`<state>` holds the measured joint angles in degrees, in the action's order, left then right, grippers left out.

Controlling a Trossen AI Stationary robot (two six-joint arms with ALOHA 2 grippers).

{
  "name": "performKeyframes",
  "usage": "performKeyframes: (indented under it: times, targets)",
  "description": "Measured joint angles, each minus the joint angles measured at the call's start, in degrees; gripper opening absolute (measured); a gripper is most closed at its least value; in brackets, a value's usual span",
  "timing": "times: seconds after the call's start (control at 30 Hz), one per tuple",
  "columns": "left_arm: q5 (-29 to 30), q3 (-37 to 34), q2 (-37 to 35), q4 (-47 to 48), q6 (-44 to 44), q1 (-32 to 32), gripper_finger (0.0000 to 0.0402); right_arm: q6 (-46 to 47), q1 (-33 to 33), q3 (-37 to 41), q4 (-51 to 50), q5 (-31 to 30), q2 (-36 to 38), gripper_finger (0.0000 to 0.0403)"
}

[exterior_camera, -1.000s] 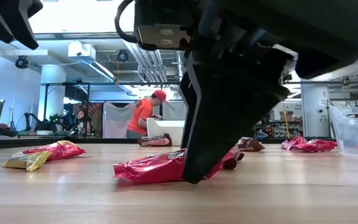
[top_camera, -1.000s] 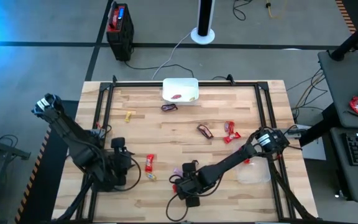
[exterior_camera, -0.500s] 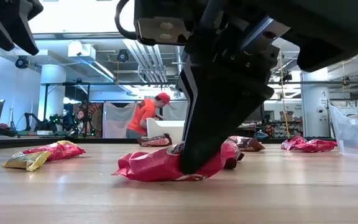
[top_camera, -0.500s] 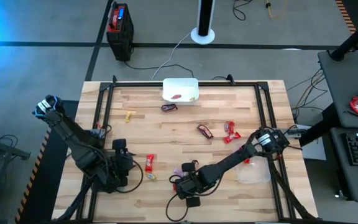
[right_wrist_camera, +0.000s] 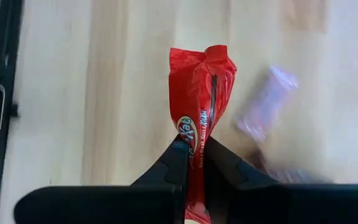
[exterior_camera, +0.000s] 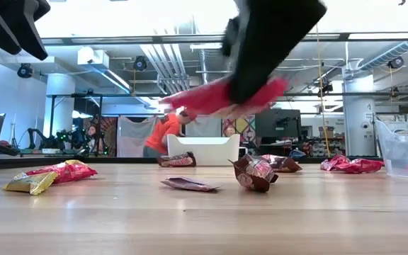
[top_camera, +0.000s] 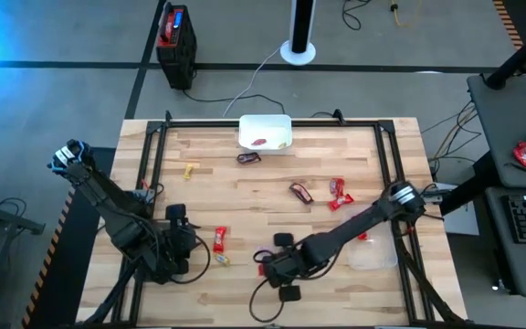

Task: Sort candy by brand, put in halloween buckets
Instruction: Put the red chocolate bar into the transparent bin

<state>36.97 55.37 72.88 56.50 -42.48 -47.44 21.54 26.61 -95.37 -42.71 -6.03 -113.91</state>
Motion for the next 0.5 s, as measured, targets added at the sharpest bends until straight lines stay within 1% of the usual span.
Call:
performKeyframes:
  times: [0.07,0.13,0.23,0.33,0.37,0.4,0.5]
  targets:
    - [0.0,0.0,0.0,0.0,0.0,0.0,0.0191,4.5,-0.1,0.0,-6.3,-0.9,2.7,0.0023]
    - [0.0,0.0,0.0,0.0,0.0,0.0,0.0191,10.1,-0.1,0.0,-15.1,-1.8,5.5,0.0023]
    - [0.0,0.0,0.0,0.0,0.2,0.0,0.0191,21.2,-0.1,0.1,-30.9,-3.7,9.0,0.0023]
    - [0.0,0.0,0.0,0.0,0.2,0.0,0.0191,33.0,-0.1,1.4,-45.0,-4.1,12.0,0.0022]
    - [0.0,0.0,0.0,0.0,0.2,0.0,0.0191,37.0,0.0,2.3,-47.3,-3.9,12.9,0.0022]
    - [0.0,0.0,0.0,0.0,0.2,0.0,0.0191,40.1,0.0,3.8,-47.6,-3.2,14.1,0.0022]
    - [0.0,0.0,0.0,0.1,0.2,0.0,0.0191,46.3,0.0,8.8,-44.8,-1.3,18.2,0.0022]
